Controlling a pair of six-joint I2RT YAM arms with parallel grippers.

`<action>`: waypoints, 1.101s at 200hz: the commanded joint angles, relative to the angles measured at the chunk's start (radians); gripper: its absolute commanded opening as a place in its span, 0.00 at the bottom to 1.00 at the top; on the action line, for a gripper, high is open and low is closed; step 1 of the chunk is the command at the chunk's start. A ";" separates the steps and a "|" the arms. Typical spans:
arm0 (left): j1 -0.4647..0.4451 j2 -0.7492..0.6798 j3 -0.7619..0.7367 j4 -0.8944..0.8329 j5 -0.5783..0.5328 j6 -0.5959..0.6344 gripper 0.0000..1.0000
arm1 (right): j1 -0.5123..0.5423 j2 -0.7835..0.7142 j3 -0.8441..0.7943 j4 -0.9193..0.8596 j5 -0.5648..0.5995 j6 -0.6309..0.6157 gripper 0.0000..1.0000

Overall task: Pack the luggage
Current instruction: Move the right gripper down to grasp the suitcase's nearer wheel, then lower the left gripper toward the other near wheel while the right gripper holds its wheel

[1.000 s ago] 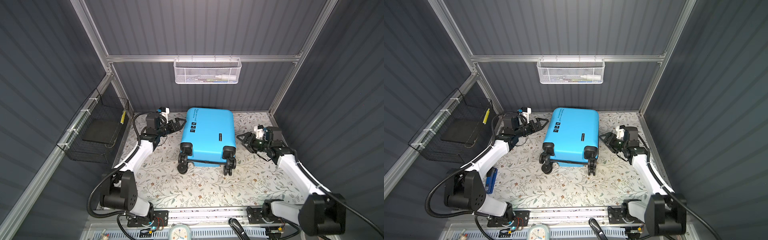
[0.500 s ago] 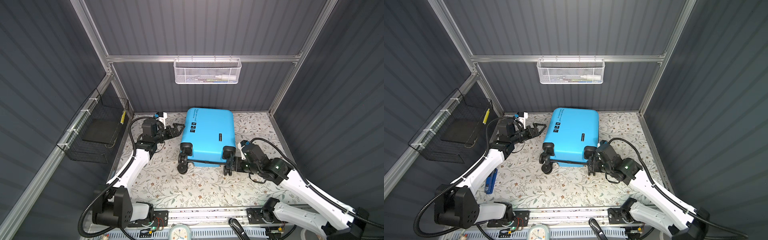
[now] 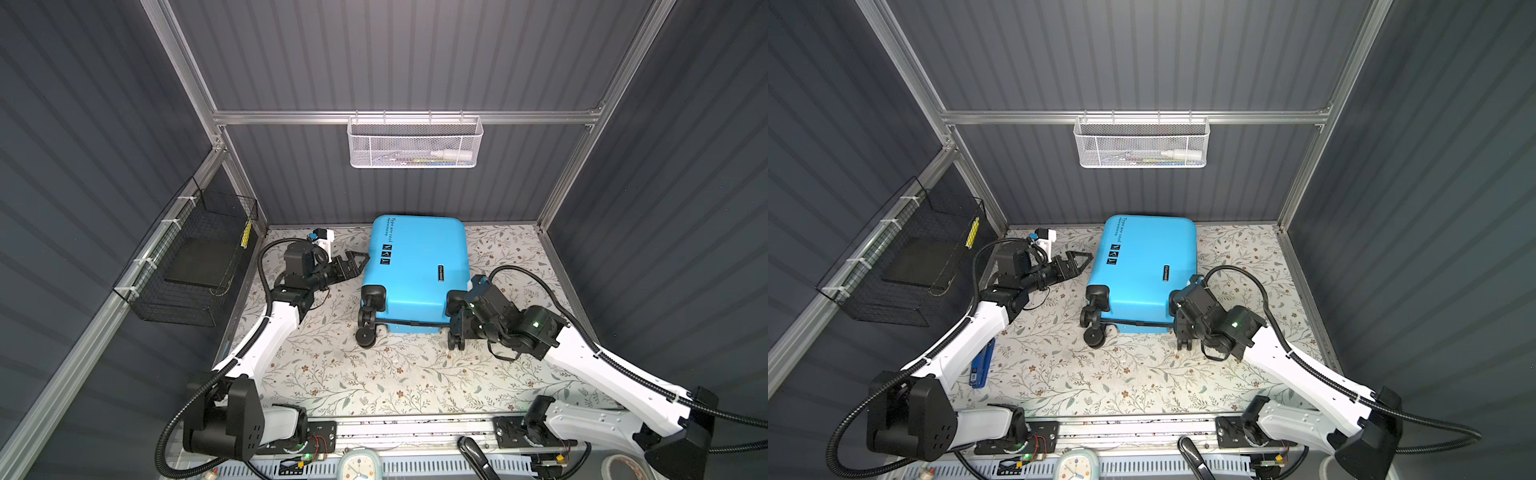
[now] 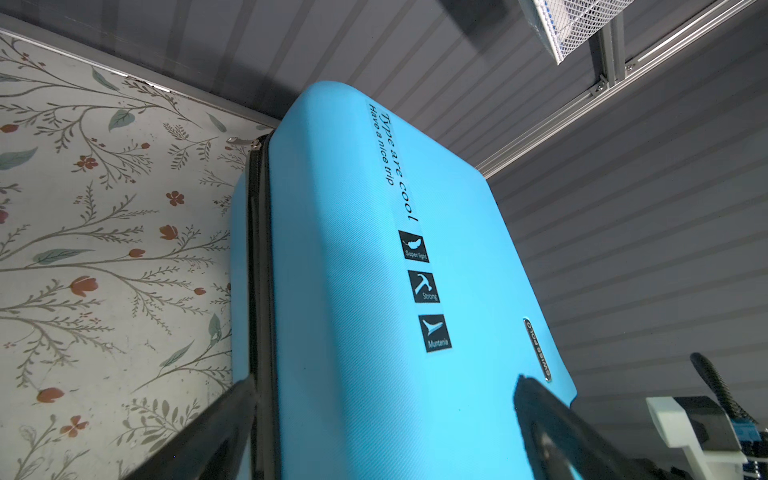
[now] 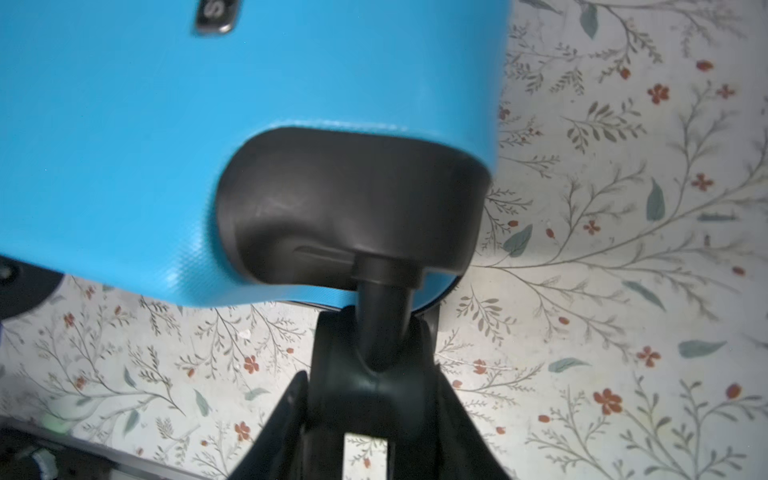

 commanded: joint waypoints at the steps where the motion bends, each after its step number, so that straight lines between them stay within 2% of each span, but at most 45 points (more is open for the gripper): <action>1: -0.002 -0.031 -0.018 0.002 0.003 0.015 1.00 | 0.004 0.008 0.045 0.006 0.026 -0.060 0.20; 14: -0.002 -0.031 -0.023 0.005 0.006 0.014 1.00 | 0.004 0.008 0.062 0.005 0.029 -0.069 0.11; 42: -0.002 -0.031 -0.030 0.008 0.007 0.012 1.00 | 0.007 0.001 0.091 0.011 0.035 -0.091 0.02; 85: -0.002 -0.027 -0.040 0.021 0.015 0.002 1.00 | 0.012 0.006 0.111 0.023 0.047 -0.109 0.02; 146: -0.003 -0.048 -0.042 0.008 0.006 0.004 1.00 | 0.003 0.047 0.008 0.091 0.046 -0.084 0.00; 184: 0.001 -0.142 -0.078 -0.069 -0.144 0.040 1.00 | -0.015 0.033 -0.021 0.107 0.044 -0.085 0.00; 220: 0.009 -0.250 -0.180 -0.122 -0.286 0.056 1.00 | -0.057 0.033 -0.036 0.134 0.001 -0.103 0.00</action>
